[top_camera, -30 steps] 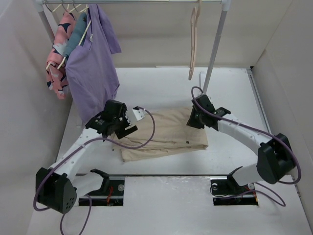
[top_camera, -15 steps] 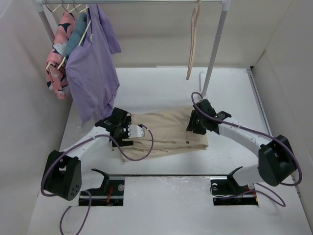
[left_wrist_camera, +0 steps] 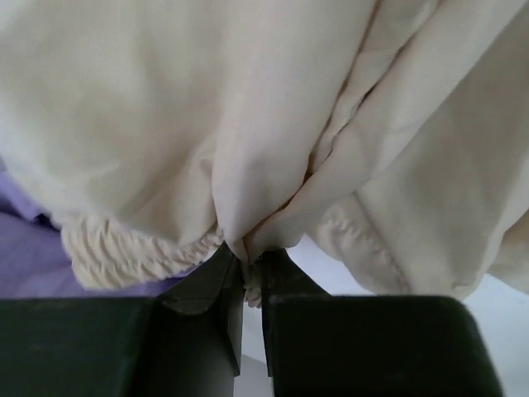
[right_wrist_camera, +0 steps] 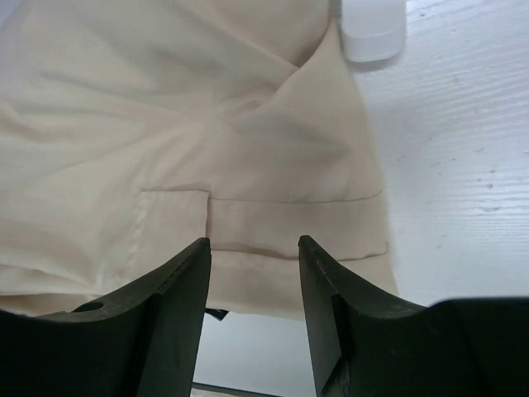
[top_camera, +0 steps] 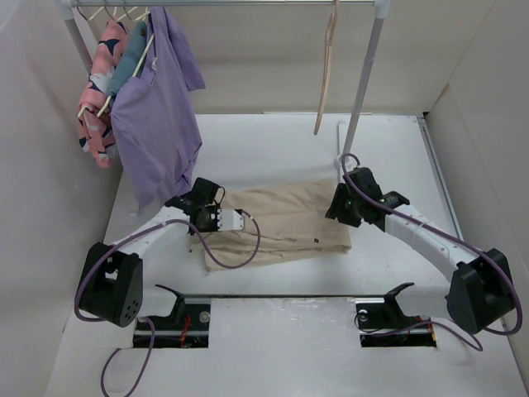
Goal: Place the trousers on the hanger
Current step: Fold the trousers at the center of the board.
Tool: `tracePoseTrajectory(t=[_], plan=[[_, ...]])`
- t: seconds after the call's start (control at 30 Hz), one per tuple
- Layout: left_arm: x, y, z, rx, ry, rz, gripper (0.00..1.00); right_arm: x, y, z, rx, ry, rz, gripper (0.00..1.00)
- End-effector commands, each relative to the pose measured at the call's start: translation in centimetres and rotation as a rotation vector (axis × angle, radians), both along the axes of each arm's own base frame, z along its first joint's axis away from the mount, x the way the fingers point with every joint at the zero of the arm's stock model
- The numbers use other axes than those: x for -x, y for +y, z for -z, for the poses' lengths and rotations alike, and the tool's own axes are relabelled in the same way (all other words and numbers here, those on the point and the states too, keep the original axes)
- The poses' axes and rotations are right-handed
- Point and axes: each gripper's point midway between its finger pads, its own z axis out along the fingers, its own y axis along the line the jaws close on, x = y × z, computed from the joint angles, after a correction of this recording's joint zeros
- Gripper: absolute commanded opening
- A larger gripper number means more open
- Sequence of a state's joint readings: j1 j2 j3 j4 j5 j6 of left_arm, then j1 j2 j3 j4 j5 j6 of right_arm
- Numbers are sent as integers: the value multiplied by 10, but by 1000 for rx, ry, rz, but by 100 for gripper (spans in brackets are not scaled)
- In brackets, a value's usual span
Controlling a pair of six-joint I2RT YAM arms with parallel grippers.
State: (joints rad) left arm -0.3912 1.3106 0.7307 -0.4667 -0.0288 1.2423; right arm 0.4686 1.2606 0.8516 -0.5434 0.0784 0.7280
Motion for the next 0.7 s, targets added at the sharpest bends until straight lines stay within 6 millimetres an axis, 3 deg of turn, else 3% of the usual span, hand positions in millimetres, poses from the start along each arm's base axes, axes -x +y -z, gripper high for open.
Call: tracePoseTrajectory(t=[0.0, 0.23, 0.47, 0.5, 0.57, 0.67], plan=[[-14, -6, -34, 36, -45, -31, 0, 0, -12, -2, 17, -10, 15, 52], [0, -10, -72, 72, -61, 2, 0, 0, -13, 5, 19, 0, 12, 52], [61, -23, -109, 115, 77, 256, 0, -2, -21, 17, 1, 45, 40, 51], [78, -20, -106, 99, 147, 293, 0, 0, -22, 20, 5, 54, 40, 51], [84, -23, -103, 105, 159, 292, 0, -3, -24, 22, 0, 57, 57, 51], [102, -13, -71, 22, 232, 354, 5, -6, -20, 25, -9, 59, 50, 51]])
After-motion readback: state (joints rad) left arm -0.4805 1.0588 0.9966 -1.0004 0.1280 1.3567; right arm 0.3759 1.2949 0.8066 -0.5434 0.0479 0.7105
